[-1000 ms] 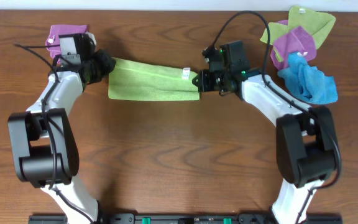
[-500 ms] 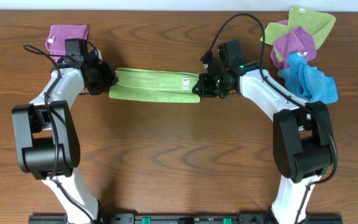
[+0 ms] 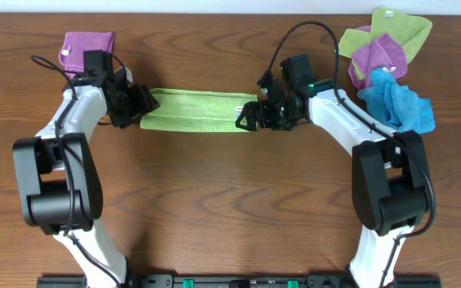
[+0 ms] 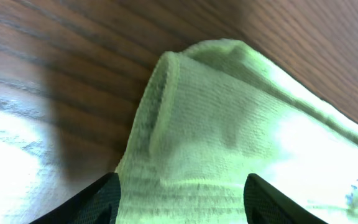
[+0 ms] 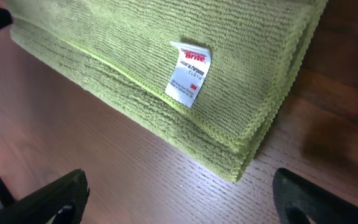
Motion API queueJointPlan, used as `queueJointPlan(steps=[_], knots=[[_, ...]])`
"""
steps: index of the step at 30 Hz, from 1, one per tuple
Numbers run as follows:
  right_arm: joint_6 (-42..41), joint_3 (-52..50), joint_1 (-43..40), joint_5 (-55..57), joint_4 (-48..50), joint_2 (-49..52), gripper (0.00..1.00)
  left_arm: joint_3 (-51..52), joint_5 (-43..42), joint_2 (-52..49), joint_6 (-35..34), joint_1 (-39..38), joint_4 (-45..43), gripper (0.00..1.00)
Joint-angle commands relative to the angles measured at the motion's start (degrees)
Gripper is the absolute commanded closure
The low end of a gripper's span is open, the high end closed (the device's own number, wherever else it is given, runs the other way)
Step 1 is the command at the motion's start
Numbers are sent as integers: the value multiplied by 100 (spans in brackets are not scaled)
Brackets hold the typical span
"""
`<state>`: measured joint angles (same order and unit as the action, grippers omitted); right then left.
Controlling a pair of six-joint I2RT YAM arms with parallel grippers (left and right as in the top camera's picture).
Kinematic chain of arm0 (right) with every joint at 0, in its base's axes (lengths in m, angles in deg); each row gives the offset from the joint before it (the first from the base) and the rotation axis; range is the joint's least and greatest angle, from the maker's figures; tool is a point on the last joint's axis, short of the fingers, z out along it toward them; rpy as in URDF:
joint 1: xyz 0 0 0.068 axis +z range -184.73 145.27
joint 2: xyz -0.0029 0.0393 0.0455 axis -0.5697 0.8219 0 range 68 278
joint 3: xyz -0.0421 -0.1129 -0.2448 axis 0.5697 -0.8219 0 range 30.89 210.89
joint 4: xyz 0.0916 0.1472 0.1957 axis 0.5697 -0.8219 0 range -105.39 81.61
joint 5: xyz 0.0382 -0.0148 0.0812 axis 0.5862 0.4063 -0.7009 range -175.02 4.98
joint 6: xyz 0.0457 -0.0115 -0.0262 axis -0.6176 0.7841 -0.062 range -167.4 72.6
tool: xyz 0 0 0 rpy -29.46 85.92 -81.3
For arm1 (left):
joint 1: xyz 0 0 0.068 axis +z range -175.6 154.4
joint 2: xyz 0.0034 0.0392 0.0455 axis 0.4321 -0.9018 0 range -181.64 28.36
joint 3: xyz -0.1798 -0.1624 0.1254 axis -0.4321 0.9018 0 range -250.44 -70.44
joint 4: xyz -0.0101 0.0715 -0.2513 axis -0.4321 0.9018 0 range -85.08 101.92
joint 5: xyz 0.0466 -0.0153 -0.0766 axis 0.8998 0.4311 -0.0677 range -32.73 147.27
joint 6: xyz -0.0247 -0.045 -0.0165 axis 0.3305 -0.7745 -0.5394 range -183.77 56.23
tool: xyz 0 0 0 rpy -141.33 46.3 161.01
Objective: Fold the cloth
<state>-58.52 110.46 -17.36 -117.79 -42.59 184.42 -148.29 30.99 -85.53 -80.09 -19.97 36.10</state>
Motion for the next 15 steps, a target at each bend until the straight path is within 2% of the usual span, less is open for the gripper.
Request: queueJointPlan(steps=[1,2,3,4,5,6,11,15], knots=[[289,225,-46,96,31,-437,28,-374,223,529,492,15,24,35],[332,254,-28,227,68,-551,69,-389,275,612,520,-11,-33,44],[326,267,0,422,151,-645,95,-391,302,667,525,-46,-136,56],[328,269,39,588,249,-715,99,-391,358,680,520,-85,-240,77],[328,271,85,758,345,-748,99,-391,446,673,520,-136,-332,89],[326,271,146,940,428,-748,99,-391,588,640,520,-192,-398,94],[323,271,376,1508,481,-573,99,-387,1453,350,636,-570,-437,94],[326,271,428,1606,525,-293,99,-387,1539,-63,758,-800,-420,94]])
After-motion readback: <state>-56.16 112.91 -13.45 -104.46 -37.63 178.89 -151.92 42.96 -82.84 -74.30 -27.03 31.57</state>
